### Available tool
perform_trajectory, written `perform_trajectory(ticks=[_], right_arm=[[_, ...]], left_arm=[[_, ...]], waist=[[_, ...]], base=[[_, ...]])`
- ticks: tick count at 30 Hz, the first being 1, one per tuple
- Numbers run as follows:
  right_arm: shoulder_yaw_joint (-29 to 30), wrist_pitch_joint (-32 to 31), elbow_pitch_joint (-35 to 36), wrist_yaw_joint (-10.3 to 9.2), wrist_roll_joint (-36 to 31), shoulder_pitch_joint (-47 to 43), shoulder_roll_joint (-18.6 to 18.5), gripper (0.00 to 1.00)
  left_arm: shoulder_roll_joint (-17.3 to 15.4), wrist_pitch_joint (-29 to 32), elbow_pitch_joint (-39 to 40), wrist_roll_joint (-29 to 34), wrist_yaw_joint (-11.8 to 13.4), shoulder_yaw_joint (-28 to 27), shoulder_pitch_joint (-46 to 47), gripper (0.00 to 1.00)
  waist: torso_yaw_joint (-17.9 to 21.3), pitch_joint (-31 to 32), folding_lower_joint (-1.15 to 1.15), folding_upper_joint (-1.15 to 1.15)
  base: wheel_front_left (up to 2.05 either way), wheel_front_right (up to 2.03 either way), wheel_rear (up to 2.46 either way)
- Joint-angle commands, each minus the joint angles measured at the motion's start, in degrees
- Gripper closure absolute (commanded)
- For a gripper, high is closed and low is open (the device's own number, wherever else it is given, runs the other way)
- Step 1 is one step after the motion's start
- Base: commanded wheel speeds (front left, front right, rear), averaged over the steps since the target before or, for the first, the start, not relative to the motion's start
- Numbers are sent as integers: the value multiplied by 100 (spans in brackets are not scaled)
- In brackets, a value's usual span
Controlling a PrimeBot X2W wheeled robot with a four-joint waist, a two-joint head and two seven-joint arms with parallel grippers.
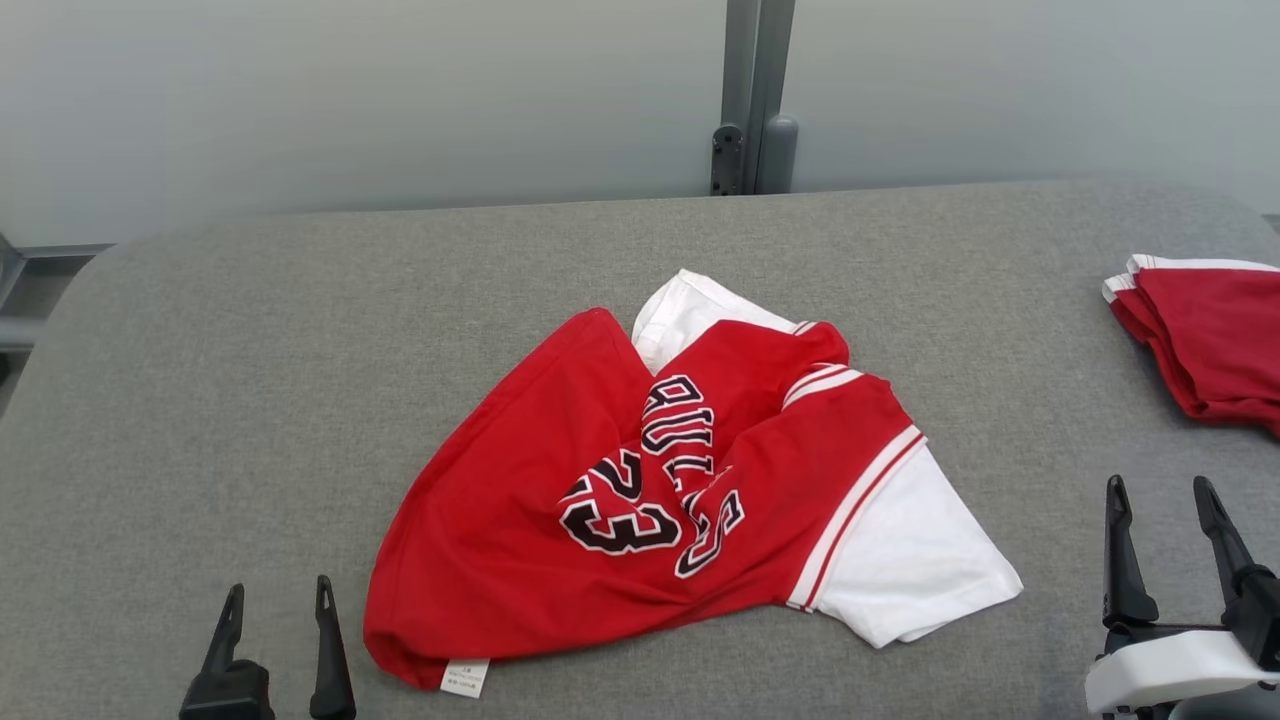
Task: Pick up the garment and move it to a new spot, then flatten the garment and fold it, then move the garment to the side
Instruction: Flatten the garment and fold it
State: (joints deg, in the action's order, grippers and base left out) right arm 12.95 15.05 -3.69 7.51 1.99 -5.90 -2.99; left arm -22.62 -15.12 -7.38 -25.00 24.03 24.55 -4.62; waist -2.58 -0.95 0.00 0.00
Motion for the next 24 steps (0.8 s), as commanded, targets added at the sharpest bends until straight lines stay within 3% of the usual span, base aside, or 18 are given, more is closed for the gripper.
perform_trajectory(ticks=[1,11,24], right_arm=[[-18,18,-31,-5,30,-104,-5,0],[-34,18,-252,-5,145,-138,2,0],[-312,18,-430,-5,76,-67,1,0]], left_arm=[[66,-1,23,120,-130,-201,-119,0],[670,-1,52,839,-1005,-1277,-639,0],[1200,-1,-97,1315,-2180,-1997,-650,0]], waist=[[-133,168,0,0],[-48,257,0,0],[-153,231,0,0]], base=[[0,0,0],[0,0,0],[0,0,0]])
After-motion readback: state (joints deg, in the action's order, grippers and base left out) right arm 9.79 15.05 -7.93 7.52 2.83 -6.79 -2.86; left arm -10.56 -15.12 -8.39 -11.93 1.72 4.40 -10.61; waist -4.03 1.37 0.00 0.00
